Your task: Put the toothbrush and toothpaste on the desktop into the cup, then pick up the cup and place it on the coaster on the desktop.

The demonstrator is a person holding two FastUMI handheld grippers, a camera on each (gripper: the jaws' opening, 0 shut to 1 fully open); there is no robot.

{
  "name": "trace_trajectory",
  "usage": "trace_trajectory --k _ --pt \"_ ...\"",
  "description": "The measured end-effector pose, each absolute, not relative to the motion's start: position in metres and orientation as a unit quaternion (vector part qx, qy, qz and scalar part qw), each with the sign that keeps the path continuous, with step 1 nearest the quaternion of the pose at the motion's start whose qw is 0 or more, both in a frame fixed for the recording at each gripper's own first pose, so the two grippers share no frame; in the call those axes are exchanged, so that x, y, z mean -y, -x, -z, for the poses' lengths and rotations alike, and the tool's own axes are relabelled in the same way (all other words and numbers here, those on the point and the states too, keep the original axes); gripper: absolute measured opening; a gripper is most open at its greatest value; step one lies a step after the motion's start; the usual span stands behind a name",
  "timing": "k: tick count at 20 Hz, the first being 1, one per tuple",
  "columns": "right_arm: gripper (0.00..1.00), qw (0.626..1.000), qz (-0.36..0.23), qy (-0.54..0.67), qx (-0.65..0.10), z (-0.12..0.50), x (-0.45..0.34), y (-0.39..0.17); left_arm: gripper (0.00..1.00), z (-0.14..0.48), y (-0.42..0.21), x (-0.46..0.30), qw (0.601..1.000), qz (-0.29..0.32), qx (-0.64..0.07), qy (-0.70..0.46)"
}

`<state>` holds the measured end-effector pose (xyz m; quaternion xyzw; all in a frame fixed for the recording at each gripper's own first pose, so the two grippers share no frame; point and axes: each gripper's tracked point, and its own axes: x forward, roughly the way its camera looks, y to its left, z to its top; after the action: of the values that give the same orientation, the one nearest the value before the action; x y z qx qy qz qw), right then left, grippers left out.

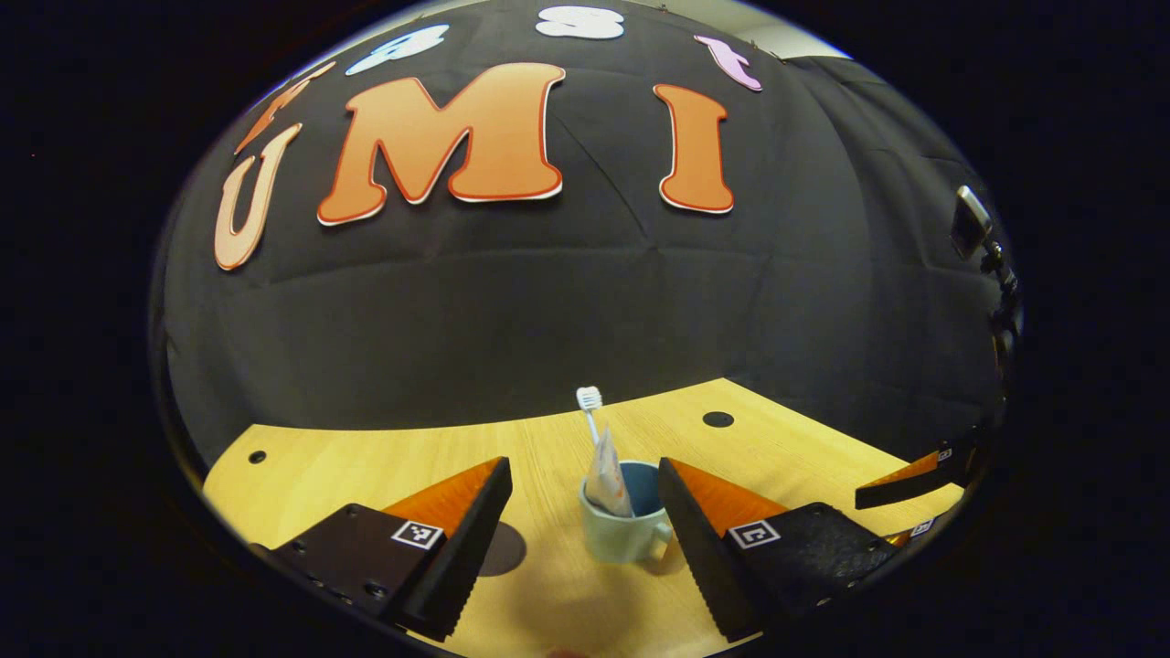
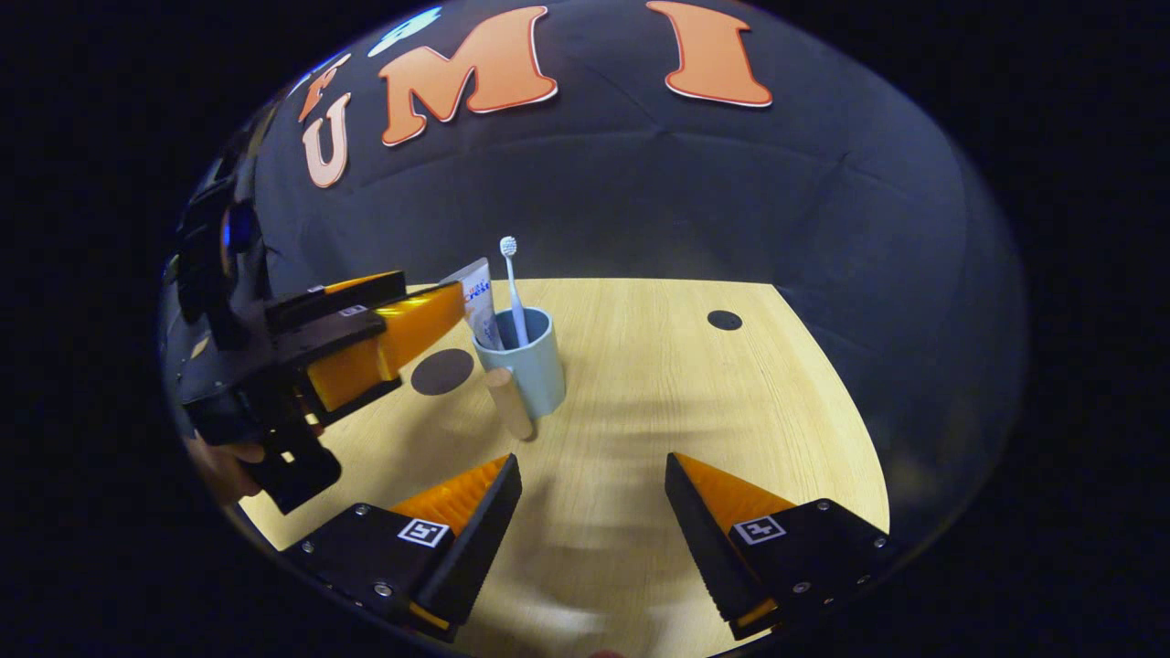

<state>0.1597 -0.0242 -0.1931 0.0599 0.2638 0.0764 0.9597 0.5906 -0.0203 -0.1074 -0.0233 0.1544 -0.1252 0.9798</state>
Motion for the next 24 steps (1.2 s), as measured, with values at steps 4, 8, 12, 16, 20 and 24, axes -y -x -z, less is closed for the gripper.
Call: trace_trajectory --k 4,8,12,16,20,24 --pt "0.97 0.96 -0.091 -0.056 -0.258 0.183 0.003 -0.176 0.97 0.076 -0.567 -0.016 0.983 0.105 -0.147 0.022" --pt "0.98 0.959 -0.099 -0.06 -0.258 0.175 -0.019 -0.198 0.96 0.045 -0.546 -0.061 0.988 0.072 -0.136 0.008" --pt "0.97 0.956 -0.105 -0.056 -0.27 0.175 -0.039 -0.217 0.97 0.023 -0.527 -0.101 0.99 0.043 -0.134 0.002" --pt "0.98 0.952 -0.105 -0.043 -0.283 0.181 -0.054 -0.238 0.96 0.01 -0.505 -0.137 0.991 0.014 -0.135 -0.005" --pt "0.97 0.942 -0.093 -0.036 -0.322 0.202 -0.057 -0.255 0.96 0.003 -0.485 -0.166 0.99 -0.012 -0.141 -0.012" --pt "0.9 0.924 -0.076 -0.047 -0.37 0.216 -0.055 -0.265 0.97 0.004 -0.476 -0.187 0.988 -0.032 -0.151 -0.019"
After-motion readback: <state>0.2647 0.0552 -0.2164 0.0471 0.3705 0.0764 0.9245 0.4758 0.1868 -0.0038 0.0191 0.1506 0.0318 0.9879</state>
